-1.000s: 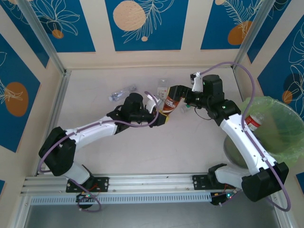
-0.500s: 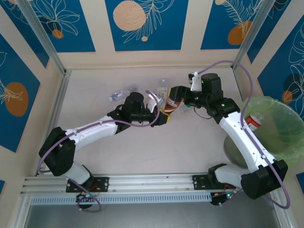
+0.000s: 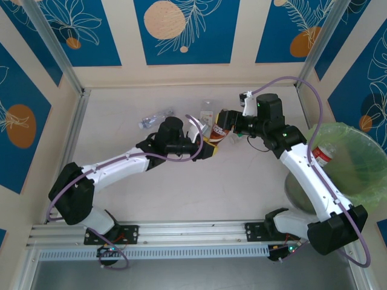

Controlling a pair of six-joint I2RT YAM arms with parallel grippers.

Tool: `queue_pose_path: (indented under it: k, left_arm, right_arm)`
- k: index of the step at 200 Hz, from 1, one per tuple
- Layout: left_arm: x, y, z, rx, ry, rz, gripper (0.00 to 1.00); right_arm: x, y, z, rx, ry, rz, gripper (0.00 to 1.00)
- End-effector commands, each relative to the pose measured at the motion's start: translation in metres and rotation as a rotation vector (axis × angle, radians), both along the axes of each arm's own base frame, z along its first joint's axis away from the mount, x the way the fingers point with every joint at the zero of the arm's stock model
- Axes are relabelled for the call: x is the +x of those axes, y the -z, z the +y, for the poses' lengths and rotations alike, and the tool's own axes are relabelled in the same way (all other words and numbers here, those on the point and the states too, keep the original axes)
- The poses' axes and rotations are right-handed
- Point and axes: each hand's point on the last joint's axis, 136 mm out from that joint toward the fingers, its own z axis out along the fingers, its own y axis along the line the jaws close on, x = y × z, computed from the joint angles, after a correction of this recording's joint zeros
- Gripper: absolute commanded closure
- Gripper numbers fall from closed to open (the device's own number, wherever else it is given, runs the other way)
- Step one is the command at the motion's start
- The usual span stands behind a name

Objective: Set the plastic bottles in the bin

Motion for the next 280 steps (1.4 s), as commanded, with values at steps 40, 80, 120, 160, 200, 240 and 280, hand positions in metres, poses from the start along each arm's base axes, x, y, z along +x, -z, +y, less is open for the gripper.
queue_pose_path:
  k: [40,80,120,160,200,240,280]
  left_arm:
    - [-0.001,-0.023,0.002,-0.036,-0.023,-0.062,0.77]
    - [-0.001,-0.022,0.008,-0.027,-0.044,-0.08,0.48]
    - [0.003,-0.032,0.015,-0.058,-0.1,-0.12,0.23]
    - [-0.005,-0.05,0.018,-0.13,-0.077,-0.159,0.17]
    - [0.002,-0.06,0.033,-0.144,-0.171,-0.201,0.1]
    - [0.024,-0.054,0.061,-0.116,-0.38,-0.229,0.0]
    - [0.048,-0.036,0.088,-0.043,-0.594,-0.208,0.0]
  right_arm:
    - [-0.003,-0.012,-0.002,-0.005,0.004,-0.061,0.5]
    - [-0.002,-0.015,-0.009,-0.019,0.038,-0.093,0.52]
    - [-0.002,-0.016,-0.018,-0.048,0.075,-0.112,0.53]
    - [-0.003,-0.017,-0.026,-0.068,0.102,-0.119,0.53]
    - [-0.005,-0.028,-0.038,-0.1,0.136,-0.157,0.53]
    - [-0.009,-0.045,-0.061,-0.146,0.202,-0.193,0.53]
    - [-0.02,-0.073,-0.101,-0.217,0.316,-0.269,0.53]
